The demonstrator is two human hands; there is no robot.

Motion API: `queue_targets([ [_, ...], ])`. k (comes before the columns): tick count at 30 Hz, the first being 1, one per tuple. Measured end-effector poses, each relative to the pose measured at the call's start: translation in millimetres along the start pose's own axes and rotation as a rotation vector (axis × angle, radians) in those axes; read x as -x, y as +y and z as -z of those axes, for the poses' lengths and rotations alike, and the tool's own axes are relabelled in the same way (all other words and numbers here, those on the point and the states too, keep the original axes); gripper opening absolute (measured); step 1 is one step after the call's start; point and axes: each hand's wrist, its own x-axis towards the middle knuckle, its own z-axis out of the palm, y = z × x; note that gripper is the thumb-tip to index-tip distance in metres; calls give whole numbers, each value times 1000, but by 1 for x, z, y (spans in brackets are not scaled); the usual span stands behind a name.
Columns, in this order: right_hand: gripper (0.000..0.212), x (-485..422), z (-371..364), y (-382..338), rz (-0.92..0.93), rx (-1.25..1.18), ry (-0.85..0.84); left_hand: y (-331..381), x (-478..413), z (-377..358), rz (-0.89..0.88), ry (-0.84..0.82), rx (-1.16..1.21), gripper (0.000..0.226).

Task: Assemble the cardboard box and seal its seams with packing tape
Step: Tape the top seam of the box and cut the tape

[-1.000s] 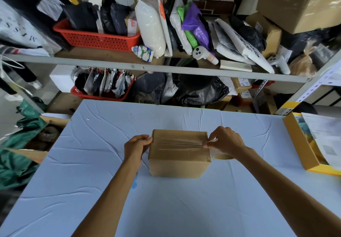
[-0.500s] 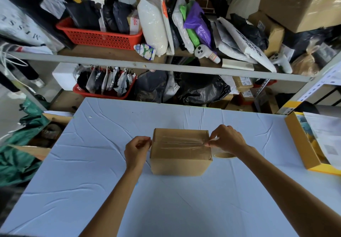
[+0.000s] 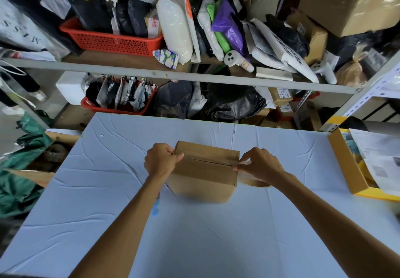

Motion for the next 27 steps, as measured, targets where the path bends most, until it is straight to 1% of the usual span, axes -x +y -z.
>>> queue_targets([
  [4, 29, 6, -2, 1, 34, -79, -32, 6, -12, 1, 4, -3, -100, 25],
  [6, 27, 7, 0, 6, 16, -118, -13, 6, -13, -2, 22, -7, -105, 24],
  [8, 31, 7, -2, 9, -22, -127, 21, 5, -12, -5, 13, 11, -123, 28],
  [11, 43, 7, -11, 11, -93, -123, 24, 4, -12, -6, -19, 23, -175, 27],
  [14, 45, 8, -15, 11, -100, -143, 47, 10, -8, -4, -45, 15, -245, 29],
  [15, 46, 8, -14, 11, -95, -136, 52, 12, -6, -6, -85, 43, -276, 35],
  [16, 47, 7, -13, 10, -87, -131, 55, 14, -3, -8, -165, 86, -286, 42],
  [17, 46, 6, -12, 9, -79, -126, 59, 16, 2, -12, -292, 122, -264, 46],
  [18, 43, 5, -11, 8, -73, -121, 64, 19, 9, -18, -432, 103, -224, 48],
  [19, 40, 4, -9, 7, -68, -117, 68, 22, 17, -24, -557, 13, -171, 49],
  [20, 36, 4, -7, 7, -67, -116, 69, 24, 26, -32, -640, -130, -136, 48],
  [21, 32, 5, -5, 7, -70, -118, 68, 23, 35, -42, -681, -289, -146, 50],
  [22, 30, 6, -3, 8, -72, -123, 63, 18, 44, -50, -716, -407, -216, 55],
  [23, 29, 7, -1, 9, -66, -130, 51, 12, 49, -58, -770, -452, -333, 63],
  [25, 26, 9, 2, 12, -35, -159, -7, -4, 50, -67, -896, -397, -563, 74],
  [27, 23, 11, 3, 17, -12, -233, -80, -14, 47, -64, -957, -334, -611, 68],
])
